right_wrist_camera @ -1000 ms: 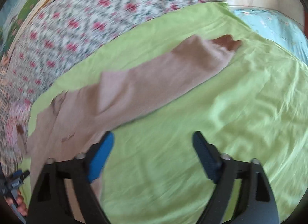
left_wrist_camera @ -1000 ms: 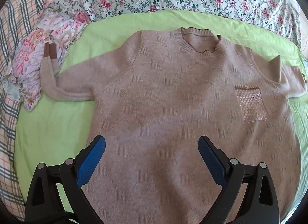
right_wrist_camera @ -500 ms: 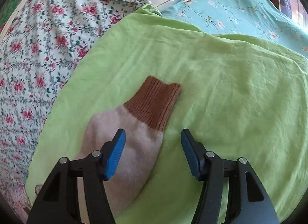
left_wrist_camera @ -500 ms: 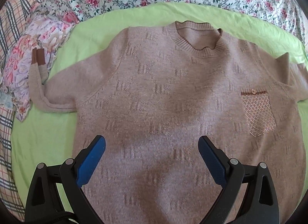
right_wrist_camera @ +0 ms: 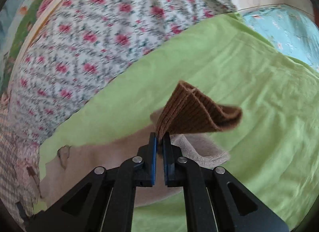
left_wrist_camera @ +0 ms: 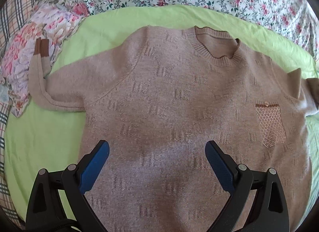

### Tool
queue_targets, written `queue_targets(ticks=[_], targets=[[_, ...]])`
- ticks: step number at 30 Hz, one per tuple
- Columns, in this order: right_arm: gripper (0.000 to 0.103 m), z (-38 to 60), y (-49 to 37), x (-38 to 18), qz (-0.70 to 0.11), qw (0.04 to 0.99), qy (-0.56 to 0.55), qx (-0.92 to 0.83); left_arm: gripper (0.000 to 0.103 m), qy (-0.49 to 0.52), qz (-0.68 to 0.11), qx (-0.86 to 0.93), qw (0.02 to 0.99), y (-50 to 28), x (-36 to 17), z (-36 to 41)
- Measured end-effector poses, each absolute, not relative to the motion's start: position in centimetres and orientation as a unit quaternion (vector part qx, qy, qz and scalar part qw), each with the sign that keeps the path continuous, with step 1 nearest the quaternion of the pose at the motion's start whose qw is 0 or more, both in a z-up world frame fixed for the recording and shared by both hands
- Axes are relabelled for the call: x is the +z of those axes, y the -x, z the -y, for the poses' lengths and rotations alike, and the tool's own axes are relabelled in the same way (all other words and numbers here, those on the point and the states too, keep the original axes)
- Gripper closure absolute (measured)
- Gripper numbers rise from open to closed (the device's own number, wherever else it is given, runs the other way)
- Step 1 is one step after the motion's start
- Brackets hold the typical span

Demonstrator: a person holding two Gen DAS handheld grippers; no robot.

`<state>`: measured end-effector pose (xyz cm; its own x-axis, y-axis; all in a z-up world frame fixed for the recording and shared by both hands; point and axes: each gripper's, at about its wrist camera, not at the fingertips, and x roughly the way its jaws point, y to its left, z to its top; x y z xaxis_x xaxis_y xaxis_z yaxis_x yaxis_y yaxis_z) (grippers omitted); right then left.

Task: Fold small clothes
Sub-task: 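Carry the held cuff across the sweater body toward the left gripper and release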

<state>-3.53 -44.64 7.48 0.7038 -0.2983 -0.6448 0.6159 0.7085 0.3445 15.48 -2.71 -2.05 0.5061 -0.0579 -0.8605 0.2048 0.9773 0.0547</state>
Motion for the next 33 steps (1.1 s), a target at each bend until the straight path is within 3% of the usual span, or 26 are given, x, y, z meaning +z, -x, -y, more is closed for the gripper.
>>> queue_targets(ticks=[8, 18, 20, 22, 24, 33], targets=[[0.096, 28.9, -7.9, 5.3, -0.346, 0.891, -0.291, -0.046, 0.006, -0.035, -0.487, -0.108, 0.866, -15.0, -1.7, 0.2], [0.096, 15.1, -16.8, -1.5, -0.427, 0.851, -0.297, 0.071, 0.006, 0.02, -0.486, -0.16, 0.859, -16.0, -1.7, -2.6], [0.091, 14.9, -17.5, -2.9, -0.44, 0.842, -0.305, 0.07, 0.006, 0.03, -0.488, -0.172, 0.855, -16.6, -1.9, -2.6], [0.078, 15.6, -17.4, -3.8, -0.442, 0.834, -0.324, 0.069, 0.006, 0.042, -0.495, -0.188, 0.847, -17.4, -2.5, -2.1], [0.049, 17.1, -16.7, -3.7, -0.425, 0.833, -0.347, 0.067, 0.006, 0.053, -0.502, -0.202, 0.839, -18.1, -3.1, -1.2], [0.047, 25.1, -8.8, 1.5, -0.34, 0.87, -0.358, -0.017, 0.007, 0.061, -0.523, -0.219, 0.821, -22.9, -6.4, 4.5]])
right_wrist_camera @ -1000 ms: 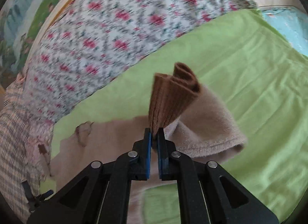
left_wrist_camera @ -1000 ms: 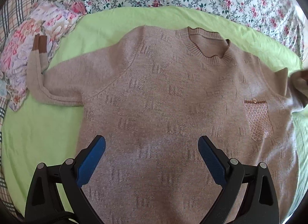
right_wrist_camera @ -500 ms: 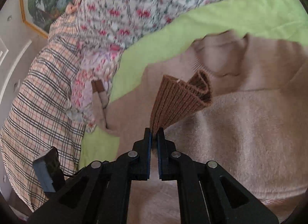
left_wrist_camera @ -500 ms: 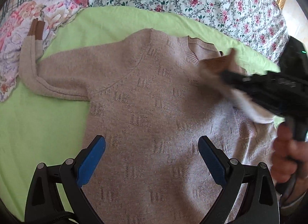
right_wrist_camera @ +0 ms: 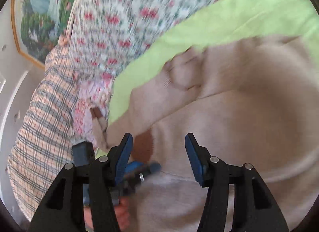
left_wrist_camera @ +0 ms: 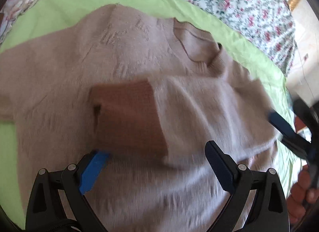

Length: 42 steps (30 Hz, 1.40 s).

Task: Fold small clothes
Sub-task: 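Carry the held cuff across the sweater body toward the left gripper and release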

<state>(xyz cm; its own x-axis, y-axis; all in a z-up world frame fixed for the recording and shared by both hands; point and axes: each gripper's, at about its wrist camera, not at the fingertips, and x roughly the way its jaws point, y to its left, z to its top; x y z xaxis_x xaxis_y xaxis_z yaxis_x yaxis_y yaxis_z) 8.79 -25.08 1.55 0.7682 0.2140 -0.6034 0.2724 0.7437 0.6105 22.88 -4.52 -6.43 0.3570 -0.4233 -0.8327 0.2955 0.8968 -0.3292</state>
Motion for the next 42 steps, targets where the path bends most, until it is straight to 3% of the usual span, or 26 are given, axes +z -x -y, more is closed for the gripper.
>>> queue_targets(ticks=[1, 3, 4, 5, 6, 11, 22, 23, 24, 27, 33, 38, 40, 42], targets=[[0.047, 25.7, -7.8, 2.0, -0.335, 0.872, -0.355, -0.03, 0.008, 0.065, -0.52, -0.219, 0.823, -23.2, -6.4, 4.5], [0.047, 26.9, -5.7, 2.6, -0.325, 0.876, -0.349, -0.066, 0.026, 0.074, -0.51, -0.223, 0.827, -23.9, -6.2, 4.5], [0.047, 27.6, -4.8, 2.8, -0.32, 0.877, -0.35, -0.08, 0.05, 0.075, -0.507, -0.227, 0.828, -24.1, -6.2, 4.5], [0.047, 28.3, -4.0, 2.8, -0.316, 0.876, -0.352, -0.095, 0.088, 0.074, -0.507, -0.232, 0.827, -24.1, -6.2, 4.4], [0.047, 28.9, -3.1, 2.7, -0.312, 0.875, -0.354, -0.109, 0.099, 0.074, -0.51, -0.237, 0.824, -24.2, -6.2, 4.2], [0.047, 32.4, -0.5, 2.1, -0.312, 0.863, -0.355, -0.18, 0.097, 0.056, -0.427, -0.216, 0.877, -22.6, -2.0, 0.7], [0.047, 37.2, -6.9, -2.5, -0.407, 0.836, -0.32, -0.181, 0.096, 0.026, -0.47, -0.209, 0.857, -23.3, -5.4, -0.3], [0.052, 36.9, -7.7, -2.7, -0.419, 0.839, -0.299, -0.175, 0.096, 0.025, -0.472, -0.208, 0.856, -23.3, -5.6, -0.2], [0.091, 36.8, -7.7, -2.6, -0.422, 0.841, -0.287, -0.178, 0.096, 0.024, -0.473, -0.207, 0.856, -23.3, -5.7, 0.0], [0.095, 38.2, -5.8, -0.6, -0.381, 0.857, -0.287, -0.195, 0.096, 0.024, -0.461, -0.222, 0.859, -23.0, -4.9, 0.7], [0.095, 39.6, -4.6, -2.4, -0.406, 0.84, -0.277, -0.23, 0.096, 0.003, -0.457, -0.234, 0.858, -23.7, -5.3, 3.3], [0.09, 34.8, -4.4, 0.5, -0.368, 0.878, -0.214, -0.217, 0.091, 0.01, -0.465, -0.226, 0.856, -23.7, -5.7, 2.1], [0.085, 33.2, -5.2, -0.2, -0.383, 0.881, -0.212, -0.179, 0.089, 0.012, -0.467, -0.225, 0.855, -23.6, -5.8, 1.8], [0.072, 33.0, -5.6, -1.9, -0.419, 0.862, -0.201, -0.201, 0.087, 0.007, -0.466, -0.219, 0.857, -23.3, -5.8, 1.3]])
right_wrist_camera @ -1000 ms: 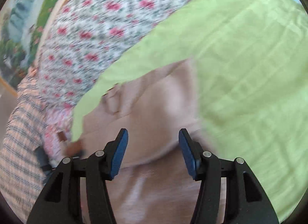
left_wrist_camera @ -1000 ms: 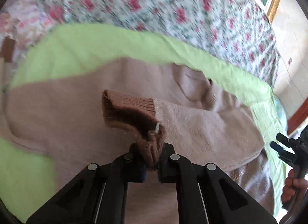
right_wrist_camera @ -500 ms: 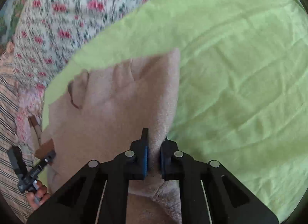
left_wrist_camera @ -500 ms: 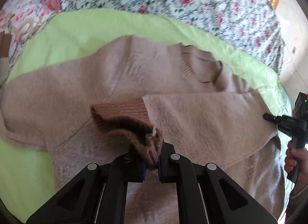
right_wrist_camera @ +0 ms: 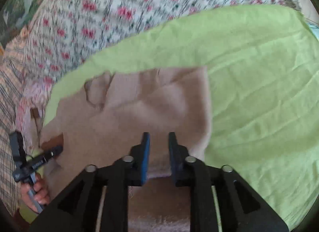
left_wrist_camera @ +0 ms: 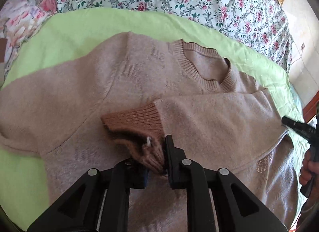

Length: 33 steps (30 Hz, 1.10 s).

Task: Fold small clothes
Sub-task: 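Carry the held cuff across the sweater body toward the left gripper and release, then grasp the other sleeve cuff with the left gripper and fold it across the body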

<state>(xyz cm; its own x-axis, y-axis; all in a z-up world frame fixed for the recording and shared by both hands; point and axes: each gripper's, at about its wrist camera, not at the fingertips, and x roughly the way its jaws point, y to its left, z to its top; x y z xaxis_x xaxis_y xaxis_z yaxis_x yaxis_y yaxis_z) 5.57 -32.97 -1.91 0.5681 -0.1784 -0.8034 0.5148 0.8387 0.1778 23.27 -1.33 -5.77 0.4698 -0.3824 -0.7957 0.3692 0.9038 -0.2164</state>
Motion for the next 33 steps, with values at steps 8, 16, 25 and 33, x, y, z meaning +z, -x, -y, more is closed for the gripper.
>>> queue_targets(ticks=[8, 16, 25, 33], targets=[[0.054, 31.3, -1.9, -0.8, -0.39, 0.871, -0.236, -0.18, 0.076, 0.007, -0.444, -0.155, 0.882, -21.1, -3.8, -6.0], [0.051, 25.4, -2.5, -0.8, -0.401, 0.879, -0.241, -0.096, 0.023, -0.014, -0.403, 0.023, 0.915, -27.0, 0.4, -16.6], [0.051, 23.2, -4.7, -1.8, -0.425, 0.871, -0.236, -0.065, 0.019, 0.013, -0.459, 0.107, 0.882, -39.0, -1.0, -25.3], [0.051, 22.6, -5.0, -2.1, -0.428, 0.872, -0.231, -0.056, 0.093, 0.059, -0.433, 0.063, 0.897, -38.9, -1.0, -26.4]])
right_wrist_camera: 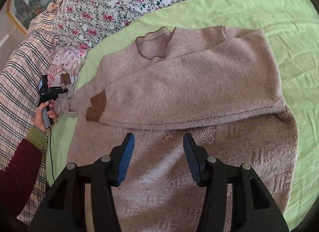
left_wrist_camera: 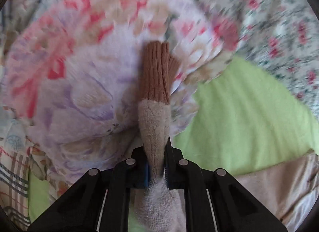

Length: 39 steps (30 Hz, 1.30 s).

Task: Fold small clothes
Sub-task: 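Grasp the other sleeve cuff with the left gripper and fold it across the body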

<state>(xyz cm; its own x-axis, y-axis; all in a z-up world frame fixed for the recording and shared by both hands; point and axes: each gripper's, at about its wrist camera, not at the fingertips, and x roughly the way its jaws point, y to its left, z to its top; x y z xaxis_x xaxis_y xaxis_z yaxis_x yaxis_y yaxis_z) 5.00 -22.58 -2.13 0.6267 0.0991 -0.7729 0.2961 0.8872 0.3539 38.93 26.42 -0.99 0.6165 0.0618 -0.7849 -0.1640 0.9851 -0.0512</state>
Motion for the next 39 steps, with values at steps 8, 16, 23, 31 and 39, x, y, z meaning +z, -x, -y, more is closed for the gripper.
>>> queue_targets(ticks=[8, 16, 23, 31, 39], targets=[[0.051, 22.3, -3.9, -2.0, -0.409, 0.875, -0.253, -0.048, 0.094, 0.064, -0.352, -0.058, 0.932, -29.8, 4.4, -17.1], [0.051, 24.1, -0.8, -1.9, -0.395, 0.875, -0.273, -0.069, 0.094, 0.078, -0.349, -0.218, 0.908, -22.8, 4.5, -3.5], [0.051, 26.9, 1.4, -1.9, -0.374, 0.875, -0.291, -0.101, 0.094, 0.001, -0.364, -0.321, 0.874, -17.9, 1.5, 10.4], [0.051, 28.5, 0.6, -1.7, -0.355, 0.877, -0.304, -0.111, 0.071, -0.08, -0.414, -0.348, 0.838, -16.9, -4.9, 17.3], [0.051, 29.1, -4.2, -2.6, -0.362, 0.873, -0.311, -0.099, 0.042, -0.093, -0.415, -0.311, 0.85, -14.7, -4.0, 10.2]])
